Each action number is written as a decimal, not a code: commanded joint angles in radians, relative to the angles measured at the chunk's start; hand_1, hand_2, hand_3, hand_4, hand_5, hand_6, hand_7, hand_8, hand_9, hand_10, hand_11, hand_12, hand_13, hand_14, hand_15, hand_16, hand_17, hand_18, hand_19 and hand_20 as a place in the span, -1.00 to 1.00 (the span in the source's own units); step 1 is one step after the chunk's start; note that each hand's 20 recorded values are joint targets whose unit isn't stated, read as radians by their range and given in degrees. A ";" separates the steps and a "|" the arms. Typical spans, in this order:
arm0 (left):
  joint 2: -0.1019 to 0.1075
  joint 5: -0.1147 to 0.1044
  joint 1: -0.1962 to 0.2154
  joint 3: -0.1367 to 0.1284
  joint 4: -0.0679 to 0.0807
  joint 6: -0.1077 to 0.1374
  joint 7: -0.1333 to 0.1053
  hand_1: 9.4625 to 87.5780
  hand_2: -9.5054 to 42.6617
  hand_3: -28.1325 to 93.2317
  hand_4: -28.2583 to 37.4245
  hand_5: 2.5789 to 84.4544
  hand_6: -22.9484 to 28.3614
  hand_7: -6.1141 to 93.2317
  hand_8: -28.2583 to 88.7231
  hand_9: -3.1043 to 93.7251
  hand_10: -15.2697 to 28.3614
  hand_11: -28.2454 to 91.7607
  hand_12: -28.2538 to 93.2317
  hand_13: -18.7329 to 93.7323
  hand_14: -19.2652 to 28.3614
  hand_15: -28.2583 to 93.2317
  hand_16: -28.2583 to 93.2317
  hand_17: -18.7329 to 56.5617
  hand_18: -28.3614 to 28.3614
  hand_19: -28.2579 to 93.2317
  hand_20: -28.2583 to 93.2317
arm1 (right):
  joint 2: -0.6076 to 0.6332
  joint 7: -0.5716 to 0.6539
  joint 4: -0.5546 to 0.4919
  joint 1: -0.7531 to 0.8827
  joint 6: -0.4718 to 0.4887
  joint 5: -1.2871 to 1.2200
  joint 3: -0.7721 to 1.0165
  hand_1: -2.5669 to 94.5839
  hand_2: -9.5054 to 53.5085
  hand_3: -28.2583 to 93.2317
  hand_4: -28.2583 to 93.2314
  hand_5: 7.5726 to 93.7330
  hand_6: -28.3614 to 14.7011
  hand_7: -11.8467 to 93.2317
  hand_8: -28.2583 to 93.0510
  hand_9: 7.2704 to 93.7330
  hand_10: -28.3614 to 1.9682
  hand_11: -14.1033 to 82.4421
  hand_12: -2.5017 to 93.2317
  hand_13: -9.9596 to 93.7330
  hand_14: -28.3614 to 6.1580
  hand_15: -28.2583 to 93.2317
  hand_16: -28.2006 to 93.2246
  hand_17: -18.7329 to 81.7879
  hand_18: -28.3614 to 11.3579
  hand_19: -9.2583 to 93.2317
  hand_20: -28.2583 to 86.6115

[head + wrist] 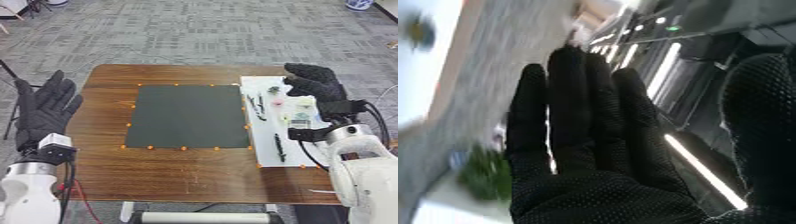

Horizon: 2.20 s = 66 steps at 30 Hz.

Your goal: Arrange flowers

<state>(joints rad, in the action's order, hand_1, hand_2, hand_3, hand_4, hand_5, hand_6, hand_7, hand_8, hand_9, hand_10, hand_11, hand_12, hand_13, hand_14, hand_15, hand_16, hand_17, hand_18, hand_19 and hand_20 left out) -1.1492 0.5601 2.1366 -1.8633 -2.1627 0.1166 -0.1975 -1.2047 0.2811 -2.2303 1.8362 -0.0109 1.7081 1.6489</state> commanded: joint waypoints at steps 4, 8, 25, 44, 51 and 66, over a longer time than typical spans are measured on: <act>-0.020 0.041 0.022 -0.022 -0.007 -0.037 0.020 -0.27 0.09 0.06 -1.00 -0.12 0.23 -0.72 -0.66 -0.32 0.43 -0.27 -0.44 -0.32 0.34 -0.31 -0.61 -0.80 0.47 0.05 -0.44 | 0.064 0.271 -0.072 0.045 0.114 0.373 0.011 -0.39 -1.00 0.59 -0.97 0.09 0.02 -0.25 -0.71 -0.03 -0.37 0.42 -0.10 0.10 -0.41 0.73 0.18 -0.18 -0.76 0.65 0.23; -0.021 0.018 0.014 -0.023 -0.001 -0.049 0.022 -0.26 0.10 0.04 -1.00 -0.12 0.23 -0.72 -0.66 -0.32 0.44 -0.26 -0.44 -0.31 0.35 -0.30 -0.62 -0.80 0.48 0.05 -0.44 | 0.116 0.379 -0.058 0.011 0.158 0.577 -0.076 -0.39 -1.00 0.57 -0.98 0.06 0.01 -0.04 -0.72 -0.03 -0.43 0.52 0.06 0.14 -0.46 0.76 0.26 -0.14 -0.82 0.71 0.26; -0.018 0.015 -0.004 -0.022 0.021 -0.041 0.042 -0.29 0.11 0.08 -1.00 -0.12 0.24 -0.73 -0.66 -0.31 0.46 -0.26 -0.44 -0.30 0.37 -0.29 -0.62 -0.80 0.48 0.06 -0.44 | 0.155 0.510 0.008 0.024 0.381 0.830 -0.219 -0.31 -1.00 0.51 -0.97 0.13 -0.07 0.03 -0.77 0.04 -0.57 0.53 0.20 0.21 -0.60 0.77 0.34 -0.10 -1.00 0.76 0.26; -0.018 -0.013 0.010 -0.020 0.022 -0.023 0.031 -0.35 0.09 0.15 -1.00 -0.13 0.24 -0.74 -0.66 -0.31 0.47 -0.26 -0.44 -0.29 0.40 -0.25 -0.62 -0.81 0.48 0.07 -0.44 | 0.101 0.508 0.073 0.029 0.477 0.826 -0.306 -0.15 -1.00 0.35 -1.00 0.28 -0.03 -0.17 -0.68 0.15 -0.51 0.50 0.17 0.28 -0.56 0.75 0.32 -0.06 -1.00 0.76 0.25; -0.019 -0.016 0.018 -0.029 0.019 -0.024 0.025 -0.45 0.06 0.27 -1.00 -0.13 0.24 -0.74 -0.66 -0.31 0.47 -0.26 -0.44 -0.29 0.40 -0.25 -0.62 -0.80 0.48 0.07 -0.44 | 0.088 0.510 0.087 0.049 0.505 0.852 -0.328 -0.19 -1.00 0.46 -1.00 0.31 -0.01 -0.17 -0.67 0.18 -0.48 0.50 0.17 0.31 -0.56 0.75 0.32 -0.05 -1.00 0.77 0.25; -0.026 -0.037 0.018 -0.032 0.023 -0.030 0.015 -0.63 0.01 0.49 -1.00 -0.11 0.25 -0.73 -0.66 -0.25 0.50 -0.22 -0.41 -0.27 0.42 -0.23 -0.62 -0.80 0.48 0.07 -0.44 | 0.065 0.519 0.141 0.071 0.545 0.839 -0.352 0.17 -1.00 0.37 -0.90 0.44 0.21 -0.01 -0.20 0.37 -0.24 0.54 0.22 0.39 -0.42 0.76 0.37 0.07 -0.98 0.83 0.28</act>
<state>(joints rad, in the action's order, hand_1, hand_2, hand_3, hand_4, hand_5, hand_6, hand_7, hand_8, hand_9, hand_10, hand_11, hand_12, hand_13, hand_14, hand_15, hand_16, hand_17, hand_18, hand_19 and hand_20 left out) -1.1677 0.5341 2.1439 -1.8953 -2.1456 0.0911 -0.1737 -1.1280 0.7935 -2.1568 1.8585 0.5051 2.5587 1.3263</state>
